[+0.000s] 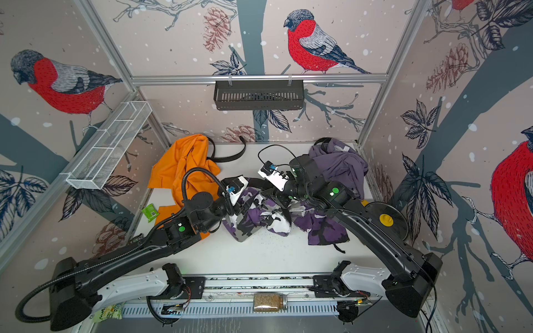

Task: Remove the belt from the trousers
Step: Adjust the trousers at the center of the board, then remove the belt from the trousers.

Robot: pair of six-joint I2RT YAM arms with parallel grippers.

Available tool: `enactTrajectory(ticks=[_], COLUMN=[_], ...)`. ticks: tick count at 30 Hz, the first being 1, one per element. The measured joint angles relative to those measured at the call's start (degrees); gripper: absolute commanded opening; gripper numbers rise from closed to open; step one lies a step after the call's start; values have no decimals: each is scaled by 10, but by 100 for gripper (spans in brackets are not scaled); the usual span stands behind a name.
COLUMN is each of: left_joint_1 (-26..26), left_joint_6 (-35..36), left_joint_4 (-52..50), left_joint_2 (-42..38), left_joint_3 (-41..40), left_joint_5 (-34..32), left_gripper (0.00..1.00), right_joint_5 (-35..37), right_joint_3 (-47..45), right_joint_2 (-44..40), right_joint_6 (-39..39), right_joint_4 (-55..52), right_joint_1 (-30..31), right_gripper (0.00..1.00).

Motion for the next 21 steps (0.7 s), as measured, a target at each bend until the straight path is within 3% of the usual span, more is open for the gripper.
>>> enactTrajectory(ticks=[10,16,21], left_joint_1=[0,0,5], left_joint_6=[55,60,34], left_joint_4=[39,76,75], left_joint_2=[49,50,38], left_joint_3=[13,-14,-29], left_joint_5=[11,0,1], left_gripper=[51,3,0], right_joint_5=[-1,-9,-43], right_joint_3=[-6,-12,-49], right_joint_2=[-2,-7,-15], right_joint_6=[13,16,25], right_joint_4=[10,10,52], right_joint_1=[17,17,-5], right_gripper=[2,2,2])
